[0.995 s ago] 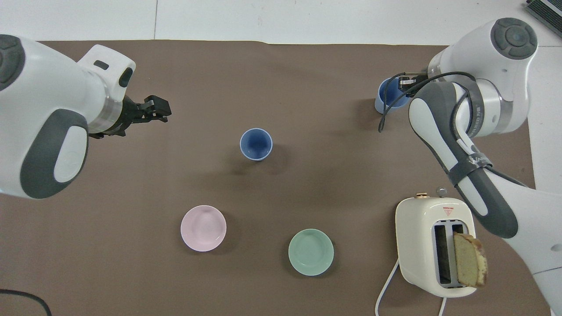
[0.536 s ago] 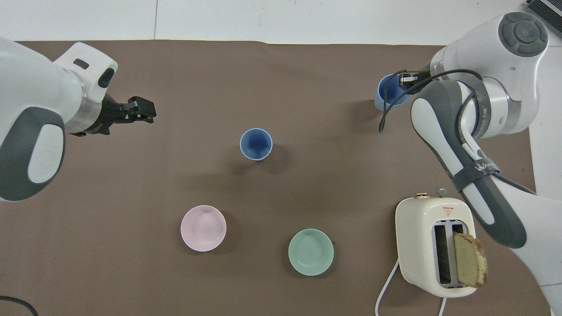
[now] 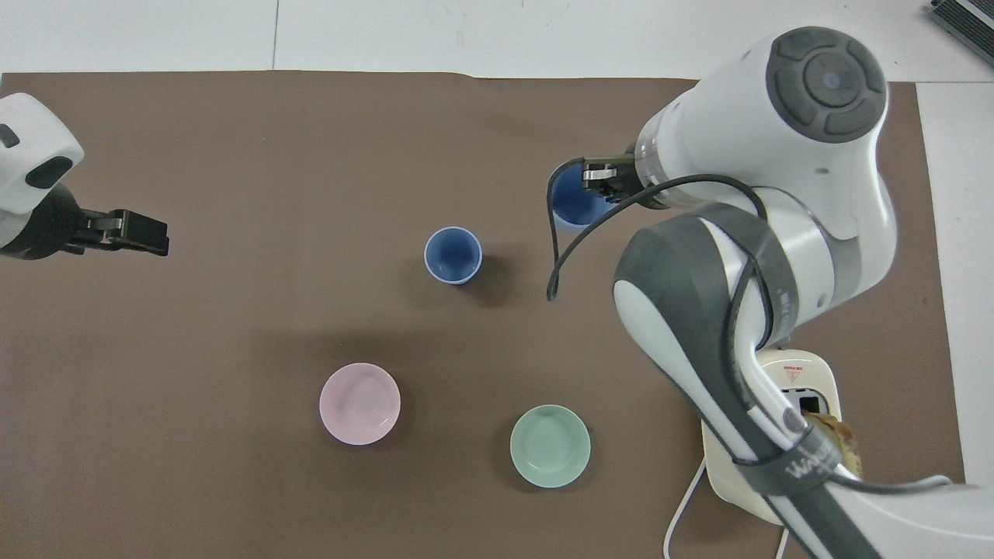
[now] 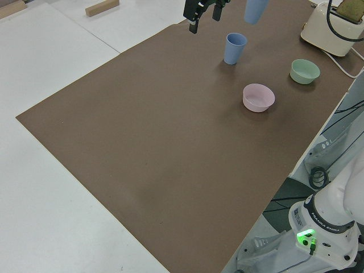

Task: Stack blue cups with both arms
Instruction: 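Carry the far blue cup over the center cup while the left gripper withdraws, then lower the blue cup into the center cup and open the right gripper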

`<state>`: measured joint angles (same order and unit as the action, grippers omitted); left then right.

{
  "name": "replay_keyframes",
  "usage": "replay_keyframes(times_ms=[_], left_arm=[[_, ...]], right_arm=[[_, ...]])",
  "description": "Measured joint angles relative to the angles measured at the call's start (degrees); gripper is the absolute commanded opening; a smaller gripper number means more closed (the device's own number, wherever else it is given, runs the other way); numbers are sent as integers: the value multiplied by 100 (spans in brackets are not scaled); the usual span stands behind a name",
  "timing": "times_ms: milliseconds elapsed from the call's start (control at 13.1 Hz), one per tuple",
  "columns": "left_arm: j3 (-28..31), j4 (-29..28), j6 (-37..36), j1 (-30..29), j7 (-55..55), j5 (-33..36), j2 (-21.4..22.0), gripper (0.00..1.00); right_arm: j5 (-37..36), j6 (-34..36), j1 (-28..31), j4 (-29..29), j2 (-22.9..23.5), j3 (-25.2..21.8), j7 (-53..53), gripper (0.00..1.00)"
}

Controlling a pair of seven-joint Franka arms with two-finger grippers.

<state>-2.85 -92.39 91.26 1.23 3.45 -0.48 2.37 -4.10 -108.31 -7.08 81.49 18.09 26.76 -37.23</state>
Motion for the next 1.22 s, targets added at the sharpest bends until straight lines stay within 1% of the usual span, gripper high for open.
replay_keyframes(times_ms=[306, 459, 612, 842, 1072, 1225], left_arm=[[-6, 255, -359, 0, 2, -2, 25, 100], [-6, 384, -488, 0, 3, -17, 48, 100], [-7, 397, -533, 0, 3, -34, 97, 100], [-58, 399, -544, 1, 3, -48, 156, 100], [-84, 402, -560, 1, 7, -49, 156, 100], [-79, 402, -723, 1, 6, -67, 156, 100]], right_arm=[[0, -190, -229, 22, 156, 7, -223, 0], [-1, -466, -373, 39, 337, 7, -272, 0], [-2, -650, -397, 37, 493, -2, -292, 0], [-108, -747, -398, 35, 651, -9, -292, 0], [-191, -866, -397, 35, 668, -18, -292, 0], [-205, -950, -396, 41, 695, -21, -292, 0]])
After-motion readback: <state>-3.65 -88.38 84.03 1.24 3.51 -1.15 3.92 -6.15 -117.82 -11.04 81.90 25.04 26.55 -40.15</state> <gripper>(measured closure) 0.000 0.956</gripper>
